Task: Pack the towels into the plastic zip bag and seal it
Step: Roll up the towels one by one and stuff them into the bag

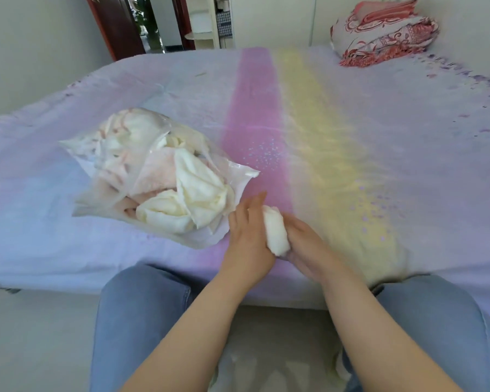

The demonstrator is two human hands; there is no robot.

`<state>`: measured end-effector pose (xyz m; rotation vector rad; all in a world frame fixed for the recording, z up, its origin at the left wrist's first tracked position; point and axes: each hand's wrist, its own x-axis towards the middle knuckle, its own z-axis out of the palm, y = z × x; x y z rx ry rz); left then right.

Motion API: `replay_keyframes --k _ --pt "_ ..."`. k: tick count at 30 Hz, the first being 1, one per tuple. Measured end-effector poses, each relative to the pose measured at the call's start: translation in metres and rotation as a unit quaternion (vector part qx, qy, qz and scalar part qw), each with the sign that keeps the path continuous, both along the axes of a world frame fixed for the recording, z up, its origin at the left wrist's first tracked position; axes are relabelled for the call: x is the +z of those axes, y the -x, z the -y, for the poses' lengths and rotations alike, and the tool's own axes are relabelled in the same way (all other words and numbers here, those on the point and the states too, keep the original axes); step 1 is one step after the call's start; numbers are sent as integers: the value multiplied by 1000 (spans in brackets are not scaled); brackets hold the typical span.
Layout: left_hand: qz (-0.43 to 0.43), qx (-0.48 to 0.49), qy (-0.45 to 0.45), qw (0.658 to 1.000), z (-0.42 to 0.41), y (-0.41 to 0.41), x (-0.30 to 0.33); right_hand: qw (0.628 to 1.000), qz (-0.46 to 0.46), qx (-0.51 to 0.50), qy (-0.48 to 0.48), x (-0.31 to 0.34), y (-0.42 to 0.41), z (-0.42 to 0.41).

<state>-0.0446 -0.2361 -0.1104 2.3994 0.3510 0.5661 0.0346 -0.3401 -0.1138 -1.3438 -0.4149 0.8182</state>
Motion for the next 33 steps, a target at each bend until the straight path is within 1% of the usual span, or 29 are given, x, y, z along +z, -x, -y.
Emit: replay_keyframes --k 2,3,5,6,7,8,9,10,11,12,13,14,15,17,18,19,20,22,24,25,26,27,29,31,33 --pt "0 -45 13 999 -4 13 2 995 -80 23 -64 -1 12 3" --pt "1 -65 23 998 -7 20 3 990 -102 36 -88 1 15 4" --pt "27 -96 35 994 -15 36 9 992 -82 40 -92 12 18 1" --pt "51 -99 41 993 -20 45 13 995 -49 13 -85 21 19 -5" --pt "81 -85 54 992 -23 55 17 996 -5 -36 -80 28 20 -13" --pt "126 -46 75 988 -25 66 20 991 44 -95 -82 34 22 -22" --pt "187 21 97 977 -26 77 20 981 95 -143 -86 41 27 -31" --pt "243 107 121 957 -28 86 18 969 149 -173 -89 48 33 -42" --pt "276 190 156 929 -32 93 14 958 207 -184 -79 52 41 -52" --pt "273 255 198 906 -37 98 9 944 274 -180 -44 53 47 -62" --pt "239 292 230 897 -44 101 3 922 349 -165 12 49 52 -73" --pt "192 305 246 900 -51 102 -2 890 422 -154 70 44 55 -84" --pt "144 306 254 906 -58 103 -5 851 488 -156 116 38 57 -93" --pt "72 293 260 917 -72 101 -8 771 586 -186 168 30 58 -109" --pt "41 287 241 926 -78 99 -8 743 612 -201 183 28 60 -114" --pt "13 284 208 936 -83 97 -8 733 620 -201 197 30 62 -118" --pt "-7 283 166 945 -86 94 -6 745 607 -182 207 33 64 -122" --pt "-11 284 81 955 -91 91 -1 806 545 -110 202 36 65 -130" --pt "-23 278 28 960 -98 89 2 864 476 -67 148 39 64 -137" --pt "-39 274 15 961 -103 87 3 882 454 -54 113 41 64 -140" --pt "-54 273 18 960 -108 87 4 888 451 -36 83 41 63 -142" --pt "-58 270 33 960 -112 86 5 881 467 -14 69 41 62 -143" --pt "-36 261 61 963 -117 89 7 843 530 39 84 47 58 -148" --pt "-4 250 77 965 -118 92 10 792 588 87 142 58 55 -158" --pt "21 245 87 965 -121 95 11 747 621 120 204 69 50 -176"
